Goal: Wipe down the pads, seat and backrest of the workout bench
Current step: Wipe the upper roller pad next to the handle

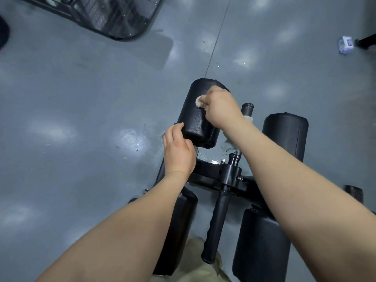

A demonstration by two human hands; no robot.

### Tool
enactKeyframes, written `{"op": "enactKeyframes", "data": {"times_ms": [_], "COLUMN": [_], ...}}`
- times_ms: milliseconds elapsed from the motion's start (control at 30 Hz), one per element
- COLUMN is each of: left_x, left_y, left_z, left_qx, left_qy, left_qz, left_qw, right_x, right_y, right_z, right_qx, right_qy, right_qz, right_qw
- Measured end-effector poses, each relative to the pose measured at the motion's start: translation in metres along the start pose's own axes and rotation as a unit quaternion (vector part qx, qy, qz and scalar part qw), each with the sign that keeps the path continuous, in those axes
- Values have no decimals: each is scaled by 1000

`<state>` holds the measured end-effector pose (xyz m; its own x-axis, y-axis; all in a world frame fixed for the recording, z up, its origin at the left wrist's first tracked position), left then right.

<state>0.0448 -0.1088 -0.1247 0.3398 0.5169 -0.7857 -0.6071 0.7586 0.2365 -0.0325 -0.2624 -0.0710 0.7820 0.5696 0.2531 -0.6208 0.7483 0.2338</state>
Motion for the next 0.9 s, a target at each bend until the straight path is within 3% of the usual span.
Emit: {"op": "enactKeyframes", "data": {"times_ms": [300, 900], "left_x": [6, 3], "left_y": [-2, -1], "left_z": [-1, 0], "left_qx": [28, 49], "left_qy": [9, 19], "left_qz": [62, 64], "left_qw": [998, 997], "right_x": [12, 27], "right_y": [37, 75], "right_z": [-17, -32], "right_qx": [-36, -48], "right_qy": [-14, -23], "right_qz": [12, 63], "right_qw": [999, 997]}}
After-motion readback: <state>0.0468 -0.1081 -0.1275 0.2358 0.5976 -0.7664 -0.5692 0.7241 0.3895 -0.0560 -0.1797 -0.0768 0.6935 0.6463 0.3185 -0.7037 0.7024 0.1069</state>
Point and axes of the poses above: each hand's wrist, its own y-axis away from the middle knuckle, its own z-axis out of the back of the hand, x = y × z, the point moved 5 cm from there along -y, towards the middle knuckle, and after that the axes turned 7 degrees about z, right-handed, at the moved point
